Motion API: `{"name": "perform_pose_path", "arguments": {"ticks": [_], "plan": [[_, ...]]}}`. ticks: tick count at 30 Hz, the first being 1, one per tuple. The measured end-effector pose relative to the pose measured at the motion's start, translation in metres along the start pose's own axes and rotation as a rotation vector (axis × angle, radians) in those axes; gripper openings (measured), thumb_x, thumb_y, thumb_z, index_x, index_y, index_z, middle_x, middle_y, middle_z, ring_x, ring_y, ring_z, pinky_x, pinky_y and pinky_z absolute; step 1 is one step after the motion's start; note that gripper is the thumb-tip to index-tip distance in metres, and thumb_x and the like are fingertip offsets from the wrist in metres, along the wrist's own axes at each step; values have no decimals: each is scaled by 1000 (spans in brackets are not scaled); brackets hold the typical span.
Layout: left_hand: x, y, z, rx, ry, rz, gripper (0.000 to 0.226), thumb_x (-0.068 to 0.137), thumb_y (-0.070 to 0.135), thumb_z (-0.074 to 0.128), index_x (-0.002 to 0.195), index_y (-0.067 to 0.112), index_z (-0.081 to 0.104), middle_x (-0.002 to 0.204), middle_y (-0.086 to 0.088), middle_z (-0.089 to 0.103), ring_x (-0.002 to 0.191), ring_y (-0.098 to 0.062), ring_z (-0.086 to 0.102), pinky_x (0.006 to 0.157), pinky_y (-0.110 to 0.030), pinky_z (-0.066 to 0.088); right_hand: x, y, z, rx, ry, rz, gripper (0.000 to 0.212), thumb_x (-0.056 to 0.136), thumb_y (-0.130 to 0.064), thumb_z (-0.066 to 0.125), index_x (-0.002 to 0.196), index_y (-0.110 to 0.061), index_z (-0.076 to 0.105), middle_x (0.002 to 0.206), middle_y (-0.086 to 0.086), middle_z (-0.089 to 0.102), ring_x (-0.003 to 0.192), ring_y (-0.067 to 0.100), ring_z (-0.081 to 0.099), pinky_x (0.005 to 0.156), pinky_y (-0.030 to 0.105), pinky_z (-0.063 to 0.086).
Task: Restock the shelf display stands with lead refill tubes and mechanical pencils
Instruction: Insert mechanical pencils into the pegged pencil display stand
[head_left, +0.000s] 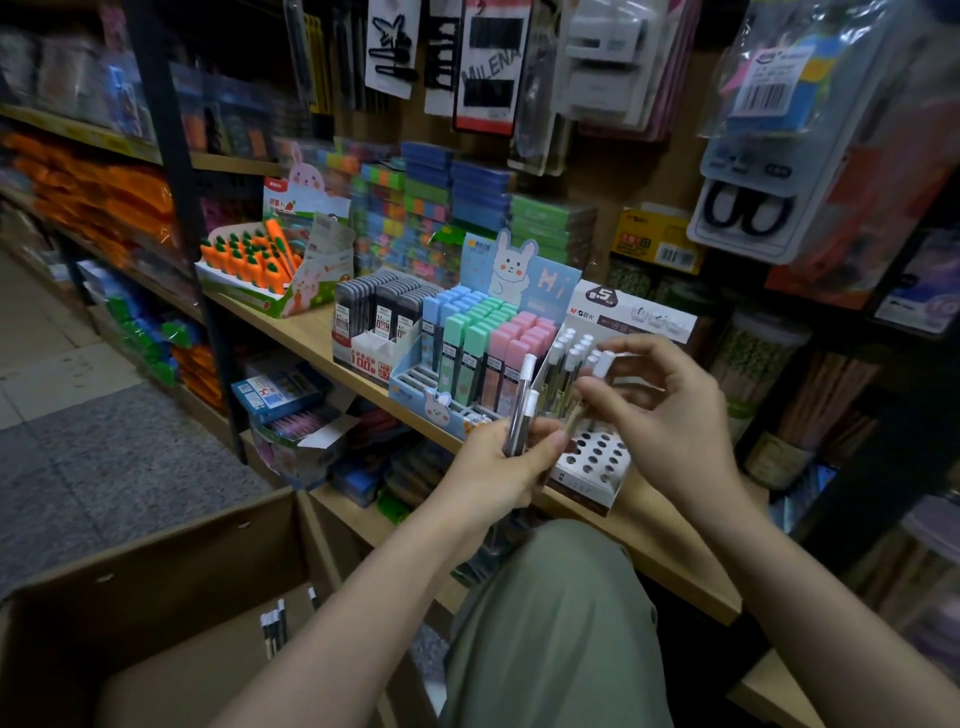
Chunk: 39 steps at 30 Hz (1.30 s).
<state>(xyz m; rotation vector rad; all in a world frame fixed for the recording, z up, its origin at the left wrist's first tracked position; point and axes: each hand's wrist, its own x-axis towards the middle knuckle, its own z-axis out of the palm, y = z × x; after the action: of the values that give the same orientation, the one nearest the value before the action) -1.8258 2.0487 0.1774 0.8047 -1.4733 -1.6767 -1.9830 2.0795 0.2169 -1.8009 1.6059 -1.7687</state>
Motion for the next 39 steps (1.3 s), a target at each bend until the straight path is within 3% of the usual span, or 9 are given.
{"name": "perform_pose_path", "arguments": {"ticks": [4,9,13,17,22,25,29,33,39], "plan": [[-1,1,-15,-194,80,-87,23,99,8,49,121,13,55,93,-8,47,55,-6,39,49,-18,33,19,5,-20,-54,163,-55,31,78,-17,80,101,-29,63,86,-16,70,80,0,70,73,23,58],[-7,-7,-38,-248,104,-139,28,99,1,45,125,8,53,93,-8,59,63,-11,47,51,-20,41,20,27,-14,-165,166,-19,28,81,-18,77,101,-29,61,91,-13,66,84,1,68,77,37,60],[-13,-12,-45,-313,72,-124,30,101,8,45,126,22,53,89,-5,71,58,-10,49,55,-25,48,19,31,-8,-169,182,-20,30,83,-21,76,100,-37,58,93,-17,65,86,-2,67,74,25,58],[-15,-14,-44,-279,44,-95,34,103,11,40,132,28,49,75,0,63,53,-7,36,48,-19,35,19,29,-7,-206,167,-41,29,83,-18,76,96,-37,58,89,-20,64,83,-6,65,68,9,52],[-16,-16,-42,-296,34,-146,35,98,-3,44,129,13,51,91,-7,70,61,-9,47,55,-22,43,23,31,-7,-262,148,-1,15,82,-20,76,94,-22,67,89,-12,67,82,1,66,74,22,55],[-19,-18,-43,-259,-20,-136,34,98,-4,43,129,7,50,98,-7,74,67,-9,54,62,-21,49,20,34,-6,-314,158,8,11,82,-23,76,91,-20,70,84,-10,68,78,-4,64,72,11,51],[-22,-16,-46,-244,-82,-100,34,99,6,49,131,16,53,112,-5,72,68,-9,60,66,-25,54,22,34,-4,-346,159,34,10,81,-24,77,88,-23,69,83,-12,67,75,-7,63,65,3,46],[-22,-18,-45,-198,-84,-70,33,99,11,49,128,27,56,98,-1,73,60,-4,47,56,-18,42,23,36,2,-410,130,22,13,81,-21,78,86,-26,68,84,-6,66,72,-5,61,63,2,43],[-27,-17,-50,-285,-138,-78,31,98,7,49,128,12,55,107,-9,72,63,-6,51,55,-18,41,9,31,1,-471,150,-29,33,89,-20,70,122,-16,67,101,-3,55,80,8,60,67,4,45]]}}
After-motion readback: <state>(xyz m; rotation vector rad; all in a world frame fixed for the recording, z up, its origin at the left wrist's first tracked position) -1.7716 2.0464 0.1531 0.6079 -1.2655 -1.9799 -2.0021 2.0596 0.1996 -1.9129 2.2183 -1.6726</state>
